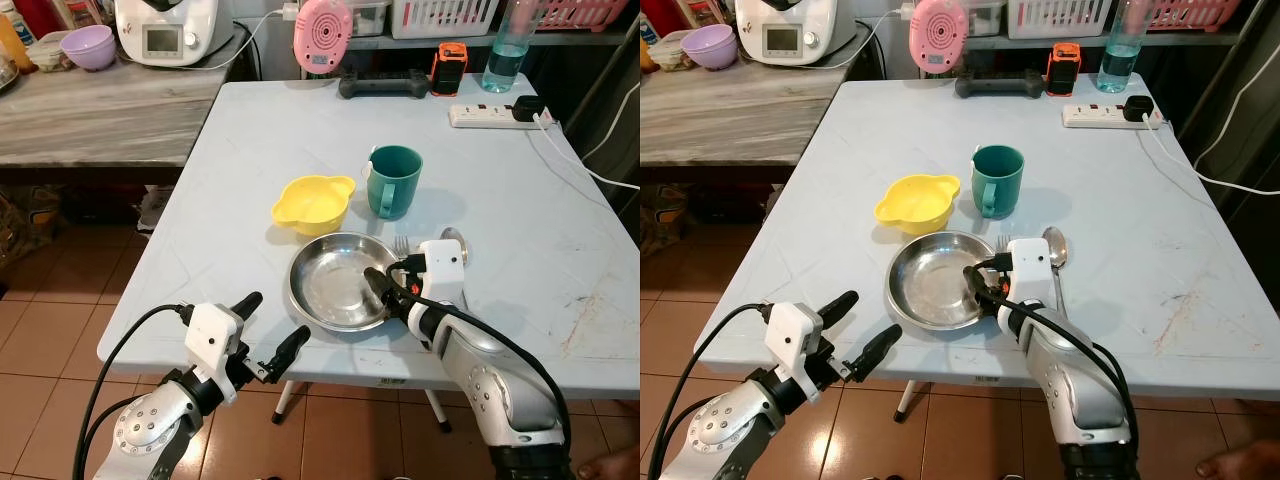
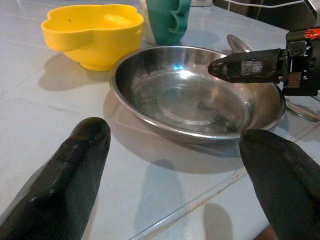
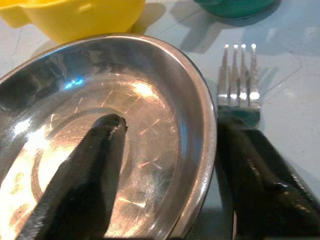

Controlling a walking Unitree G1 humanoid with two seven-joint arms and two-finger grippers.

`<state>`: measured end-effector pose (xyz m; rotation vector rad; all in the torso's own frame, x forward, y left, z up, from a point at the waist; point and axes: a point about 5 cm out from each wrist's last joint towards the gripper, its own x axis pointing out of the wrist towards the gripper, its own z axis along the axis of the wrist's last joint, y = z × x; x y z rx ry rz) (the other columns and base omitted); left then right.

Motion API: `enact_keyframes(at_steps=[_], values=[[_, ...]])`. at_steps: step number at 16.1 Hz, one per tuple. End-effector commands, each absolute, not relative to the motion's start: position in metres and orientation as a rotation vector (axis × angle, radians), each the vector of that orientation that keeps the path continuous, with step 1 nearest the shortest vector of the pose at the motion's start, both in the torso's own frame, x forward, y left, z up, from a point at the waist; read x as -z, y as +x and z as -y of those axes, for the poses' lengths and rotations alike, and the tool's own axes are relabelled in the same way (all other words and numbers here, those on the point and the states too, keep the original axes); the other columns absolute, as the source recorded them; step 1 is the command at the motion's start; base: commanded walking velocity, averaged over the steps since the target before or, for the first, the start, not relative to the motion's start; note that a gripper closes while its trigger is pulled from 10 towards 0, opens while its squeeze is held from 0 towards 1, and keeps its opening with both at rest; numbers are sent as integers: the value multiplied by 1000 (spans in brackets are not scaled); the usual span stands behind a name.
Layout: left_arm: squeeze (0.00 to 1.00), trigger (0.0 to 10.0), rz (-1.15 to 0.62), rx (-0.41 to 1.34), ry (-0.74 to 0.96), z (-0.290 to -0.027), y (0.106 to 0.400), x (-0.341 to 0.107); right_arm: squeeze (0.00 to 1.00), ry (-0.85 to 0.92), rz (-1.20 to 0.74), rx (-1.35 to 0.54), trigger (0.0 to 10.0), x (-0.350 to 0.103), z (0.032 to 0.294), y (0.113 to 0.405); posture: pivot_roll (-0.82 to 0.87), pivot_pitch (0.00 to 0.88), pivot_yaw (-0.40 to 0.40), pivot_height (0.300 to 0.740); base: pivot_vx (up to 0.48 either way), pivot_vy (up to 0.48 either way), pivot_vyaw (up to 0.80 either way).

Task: Setting the table

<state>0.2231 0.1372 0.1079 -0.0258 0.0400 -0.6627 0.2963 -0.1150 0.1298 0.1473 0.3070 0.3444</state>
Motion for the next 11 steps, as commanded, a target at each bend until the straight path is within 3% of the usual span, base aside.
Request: enact_keyframes(at_steps=[1,11], values=[[0,10000,-35,677,-15,-138,222,-111,0,158,-346,-355,0,-125,111,296,-71,133,52,740,0,0,0],[0,10000,-44,674,-18,-137,222,-109,0,47,-452,-270,0,-109,125,291,-74,134,55,740,0,0,0]])
